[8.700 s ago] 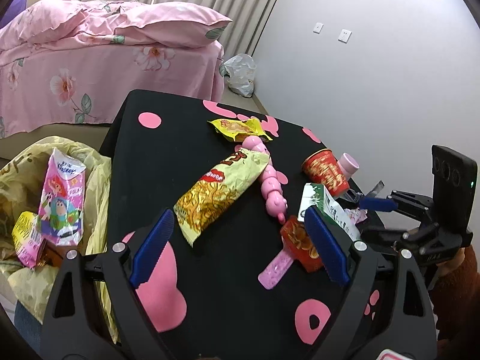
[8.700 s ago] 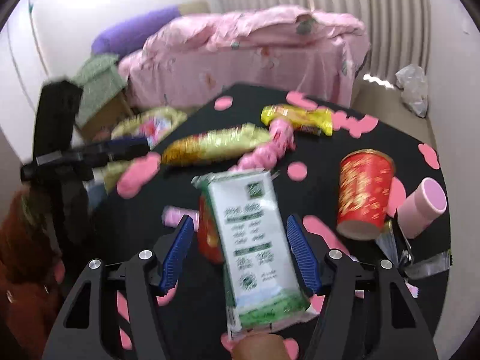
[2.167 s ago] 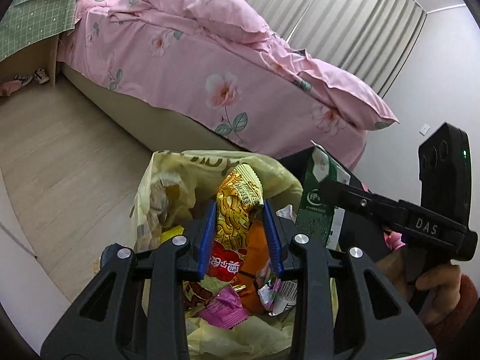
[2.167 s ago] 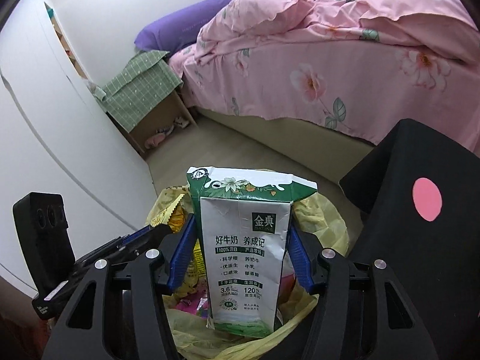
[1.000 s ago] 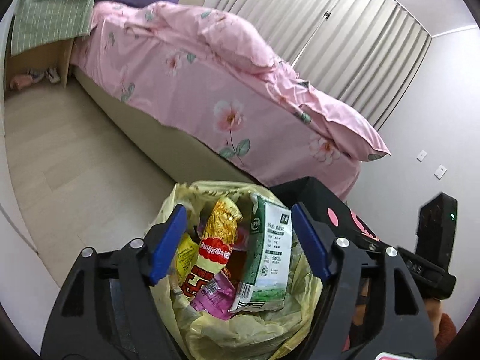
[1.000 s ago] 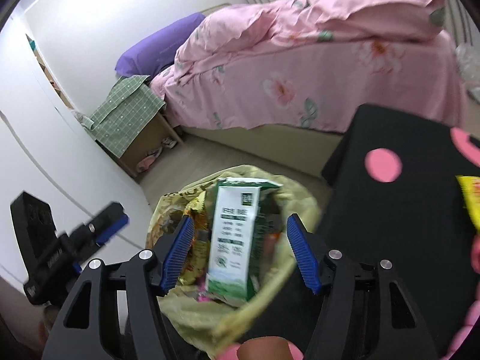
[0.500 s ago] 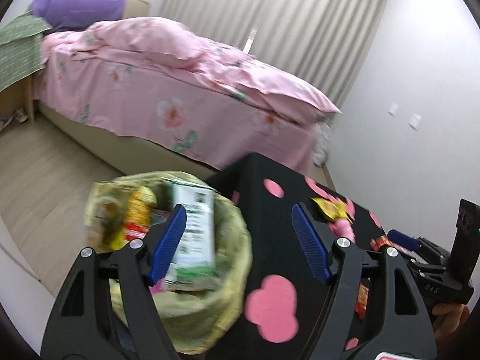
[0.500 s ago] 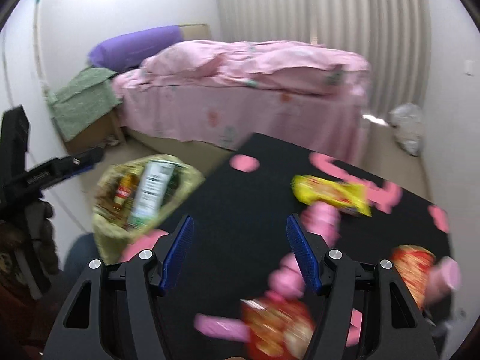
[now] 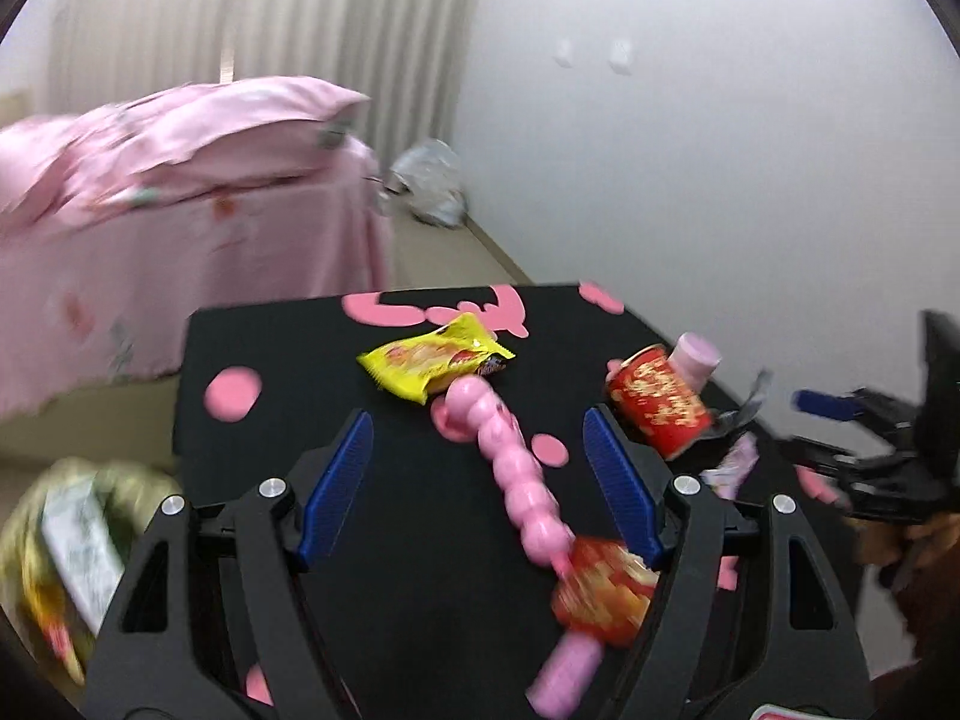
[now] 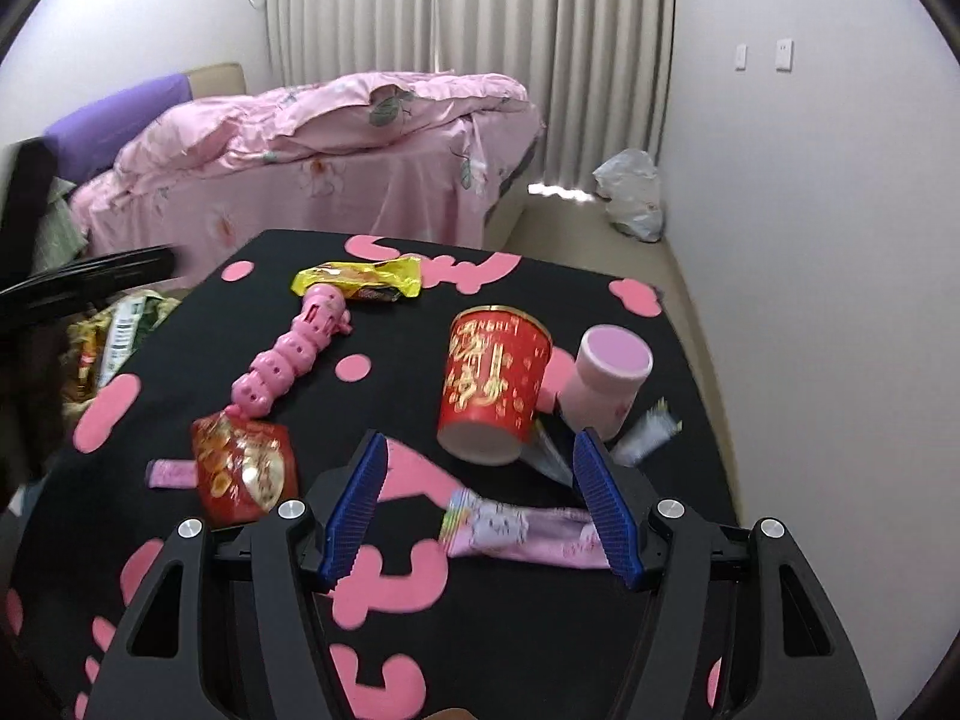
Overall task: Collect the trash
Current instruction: 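Move both tools back over the table toward the remaining wrappers, then grasp the yellow Nabati wafer pack with the left tool, then grasp the silver wrapper with the right tool while the left tool holds the wafer pack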
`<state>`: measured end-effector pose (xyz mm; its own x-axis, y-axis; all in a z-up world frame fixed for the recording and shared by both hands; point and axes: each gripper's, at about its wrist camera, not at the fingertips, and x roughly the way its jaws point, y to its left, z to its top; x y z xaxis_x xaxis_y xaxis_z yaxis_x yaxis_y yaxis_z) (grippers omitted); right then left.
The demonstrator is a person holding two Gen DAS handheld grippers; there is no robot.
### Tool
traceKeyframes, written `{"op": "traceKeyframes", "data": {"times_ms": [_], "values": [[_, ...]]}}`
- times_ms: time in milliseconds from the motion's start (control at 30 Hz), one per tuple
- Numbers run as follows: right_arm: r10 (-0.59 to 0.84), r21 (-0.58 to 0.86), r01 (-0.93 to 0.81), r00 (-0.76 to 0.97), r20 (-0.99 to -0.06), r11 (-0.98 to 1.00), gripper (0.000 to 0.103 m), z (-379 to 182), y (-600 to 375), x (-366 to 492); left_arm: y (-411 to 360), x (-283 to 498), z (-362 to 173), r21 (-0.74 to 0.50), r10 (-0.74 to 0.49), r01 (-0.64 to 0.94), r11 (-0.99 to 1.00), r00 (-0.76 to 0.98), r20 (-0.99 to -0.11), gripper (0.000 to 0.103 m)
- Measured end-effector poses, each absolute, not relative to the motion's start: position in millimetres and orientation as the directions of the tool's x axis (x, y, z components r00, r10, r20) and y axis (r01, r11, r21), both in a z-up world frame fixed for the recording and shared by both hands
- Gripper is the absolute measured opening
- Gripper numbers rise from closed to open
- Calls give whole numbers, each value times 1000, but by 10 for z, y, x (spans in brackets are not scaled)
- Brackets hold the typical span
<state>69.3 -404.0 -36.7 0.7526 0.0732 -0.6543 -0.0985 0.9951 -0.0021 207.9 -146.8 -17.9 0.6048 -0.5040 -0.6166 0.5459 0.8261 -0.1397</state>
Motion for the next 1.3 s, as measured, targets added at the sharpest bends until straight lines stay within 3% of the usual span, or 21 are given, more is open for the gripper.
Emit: {"op": "traceKeyframes", "data": {"times_ms": [267,400,467,667,933,1167,1300], "values": [[60,-59,-121,789,-611,991,61,-484,-4107,499,-1978,3330,-601,-132,-475,614,778,436,-764,69],[106,-4,-139,772,-627,990,61,-557,-4193,503,-2163,3700,-890,-70,-377,619,783,381,-844,69],[134,33,-147,755,-642,989,61,-599,-4243,527,-2180,3777,-986,-79,-354,617,783,337,-872,63],[212,107,-193,688,-694,975,61,-766,-4240,584,-2039,3577,-955,-21,-301,606,795,365,-881,27],[166,86,-148,709,-685,985,61,-749,-4209,473,-1404,3078,-791,-27,-248,420,907,481,-841,19],[5,42,33,729,-685,999,61,-665,-4450,455,-994,2196,-666,-145,-313,344,928,504,-805,19],[50,68,-5,722,-690,998,61,-700,-4479,564,-939,1756,-678,-211,-340,298,931,494,-800,19]]}}
